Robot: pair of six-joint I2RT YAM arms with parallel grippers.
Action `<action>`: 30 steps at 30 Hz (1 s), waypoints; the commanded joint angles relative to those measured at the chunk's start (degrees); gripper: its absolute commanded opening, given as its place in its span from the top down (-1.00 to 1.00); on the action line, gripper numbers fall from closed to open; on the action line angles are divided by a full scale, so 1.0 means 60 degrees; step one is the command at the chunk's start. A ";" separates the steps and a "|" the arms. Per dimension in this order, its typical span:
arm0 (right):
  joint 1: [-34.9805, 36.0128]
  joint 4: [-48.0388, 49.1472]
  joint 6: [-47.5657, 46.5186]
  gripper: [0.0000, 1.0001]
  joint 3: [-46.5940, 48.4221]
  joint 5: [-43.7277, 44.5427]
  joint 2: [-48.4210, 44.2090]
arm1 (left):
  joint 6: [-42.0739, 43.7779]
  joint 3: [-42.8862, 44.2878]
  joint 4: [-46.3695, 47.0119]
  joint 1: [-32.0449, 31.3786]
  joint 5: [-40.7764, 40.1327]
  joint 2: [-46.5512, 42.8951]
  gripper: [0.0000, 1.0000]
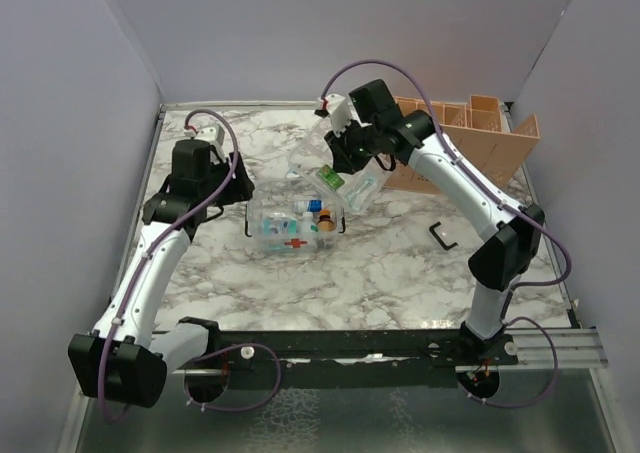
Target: Organize the medicine kit
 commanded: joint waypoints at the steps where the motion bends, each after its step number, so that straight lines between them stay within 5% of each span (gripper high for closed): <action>1: 0.0227 -0.0649 -0.0777 0.98 0.0750 -0.0708 0.0659 | -0.1597 0.1014 -0.0665 0.0004 -0.1721 -0.0294 -0.29; 15: 0.1210 -0.1788 -0.1987 0.98 0.2247 -0.0683 0.2288 | -0.2315 0.1998 -0.1471 0.1157 -0.1719 0.0202 -0.30; 21: 0.1394 -0.1796 -0.2887 0.98 0.2571 -0.0696 0.2632 | -0.1840 0.2756 -0.1887 0.2676 -0.0801 0.0848 -0.30; 30: 0.1829 -0.2143 -0.3679 0.98 0.3444 -0.0410 0.3554 | -0.1833 0.2405 -0.1623 0.3097 0.0476 0.1113 -0.29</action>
